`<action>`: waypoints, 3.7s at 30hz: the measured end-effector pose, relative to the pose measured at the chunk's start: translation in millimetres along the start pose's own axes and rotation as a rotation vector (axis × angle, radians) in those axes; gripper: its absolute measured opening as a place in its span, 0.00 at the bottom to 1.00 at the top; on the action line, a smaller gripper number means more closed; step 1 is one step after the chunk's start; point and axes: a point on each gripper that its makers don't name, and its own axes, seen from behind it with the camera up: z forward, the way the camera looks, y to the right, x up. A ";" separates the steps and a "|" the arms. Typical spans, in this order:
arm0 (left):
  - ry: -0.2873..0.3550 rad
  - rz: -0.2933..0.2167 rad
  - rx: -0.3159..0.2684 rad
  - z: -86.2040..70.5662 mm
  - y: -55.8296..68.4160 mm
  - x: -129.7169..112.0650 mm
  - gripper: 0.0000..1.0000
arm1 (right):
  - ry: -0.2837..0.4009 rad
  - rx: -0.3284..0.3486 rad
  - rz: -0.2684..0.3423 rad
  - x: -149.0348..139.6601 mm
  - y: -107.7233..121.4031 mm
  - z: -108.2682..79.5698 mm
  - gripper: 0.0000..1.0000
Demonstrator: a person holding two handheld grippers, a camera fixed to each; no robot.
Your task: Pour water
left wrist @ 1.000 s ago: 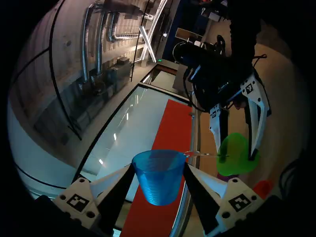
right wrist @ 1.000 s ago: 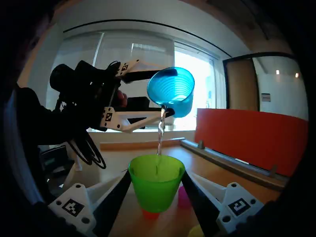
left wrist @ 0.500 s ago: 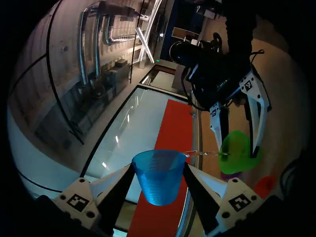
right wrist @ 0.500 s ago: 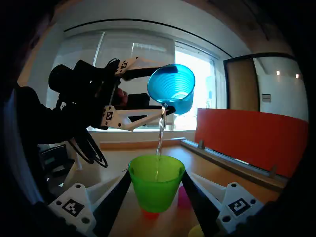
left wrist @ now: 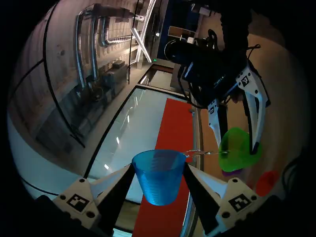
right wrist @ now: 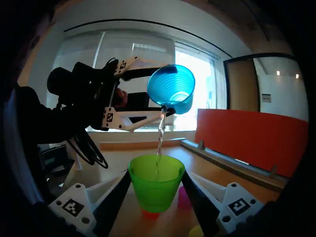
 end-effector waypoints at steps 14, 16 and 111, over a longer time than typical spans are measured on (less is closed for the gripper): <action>0.008 0.031 -0.005 1.8 3.3 2.9 0.86 | 0.001 -0.002 -0.001 -0.4 2.5 -1.1 0.91; 0.008 0.036 -0.006 2.6 3.7 2.9 0.86 | 0.001 -0.003 -0.002 -0.4 3.0 -1.4 0.91; 0.014 0.267 -0.010 4.2 7.0 16.2 0.86 | 0.014 -0.021 -0.002 0.3 9.4 -3.1 0.91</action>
